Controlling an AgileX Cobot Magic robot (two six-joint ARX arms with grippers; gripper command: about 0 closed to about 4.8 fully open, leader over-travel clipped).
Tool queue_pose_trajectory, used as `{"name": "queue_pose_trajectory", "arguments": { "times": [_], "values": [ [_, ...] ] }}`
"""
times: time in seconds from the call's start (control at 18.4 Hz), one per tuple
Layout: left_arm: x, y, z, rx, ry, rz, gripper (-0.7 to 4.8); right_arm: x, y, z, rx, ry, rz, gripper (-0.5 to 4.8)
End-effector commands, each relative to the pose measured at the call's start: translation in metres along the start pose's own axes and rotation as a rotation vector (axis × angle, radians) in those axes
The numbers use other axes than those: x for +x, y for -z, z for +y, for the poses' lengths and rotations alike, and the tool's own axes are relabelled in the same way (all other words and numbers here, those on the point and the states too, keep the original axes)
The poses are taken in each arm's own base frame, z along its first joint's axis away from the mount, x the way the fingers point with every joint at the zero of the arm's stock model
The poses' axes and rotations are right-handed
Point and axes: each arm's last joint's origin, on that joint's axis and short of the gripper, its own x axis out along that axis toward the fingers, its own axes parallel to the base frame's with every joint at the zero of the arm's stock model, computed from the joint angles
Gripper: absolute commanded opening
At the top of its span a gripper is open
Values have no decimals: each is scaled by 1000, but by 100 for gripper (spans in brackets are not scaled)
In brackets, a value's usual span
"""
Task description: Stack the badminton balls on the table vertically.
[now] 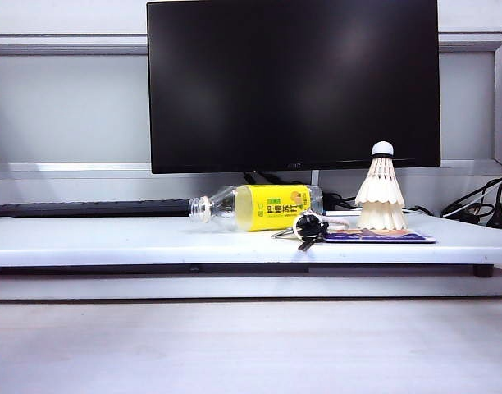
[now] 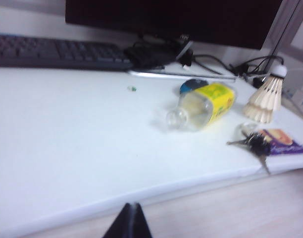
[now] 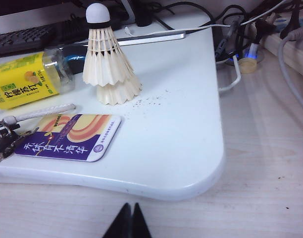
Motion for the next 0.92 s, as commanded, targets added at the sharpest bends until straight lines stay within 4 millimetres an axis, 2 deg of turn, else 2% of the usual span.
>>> {"name": "queue_pose_trajectory", "arguments": {
  "times": [0.05,0.49,0.92],
  "values": [
    [2,5,2,6,-13,-9,-6,2,4,-1,1,4,-1,-1],
    [5,19,6,20,-31,37,-6,3,7,-2,1,13,9,-1],
    [5,23,7,4,-36,74,-6,3,6,-2,23,5,6,0]
  ]
}}
